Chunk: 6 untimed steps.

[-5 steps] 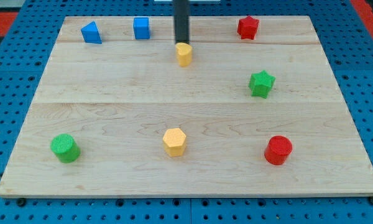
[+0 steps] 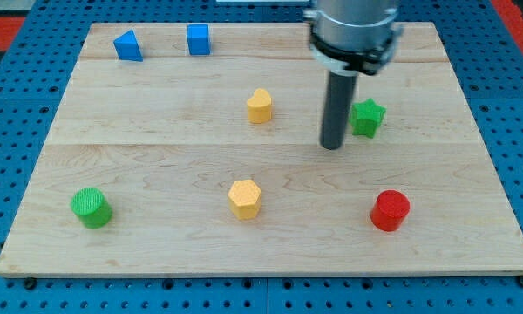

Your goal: Move the green star diagonally bottom left to the red star

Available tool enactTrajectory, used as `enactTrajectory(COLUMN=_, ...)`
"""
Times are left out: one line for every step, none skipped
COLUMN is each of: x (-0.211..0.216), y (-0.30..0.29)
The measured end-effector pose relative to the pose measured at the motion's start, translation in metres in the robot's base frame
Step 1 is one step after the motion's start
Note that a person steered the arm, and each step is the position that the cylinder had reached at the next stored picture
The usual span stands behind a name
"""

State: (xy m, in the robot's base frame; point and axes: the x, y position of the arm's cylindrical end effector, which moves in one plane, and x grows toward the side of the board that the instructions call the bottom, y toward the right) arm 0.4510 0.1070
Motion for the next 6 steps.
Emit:
enactTrajectory(x=0.003, y=0.033)
enactTrajectory(x=-0.007, y=0.057)
enactTrajectory(x=-0.040, y=0.055)
enactTrajectory(x=-0.063, y=0.033)
enactTrajectory(x=-0.065, y=0.022)
enactTrajectory(x=-0.036, y=0.014)
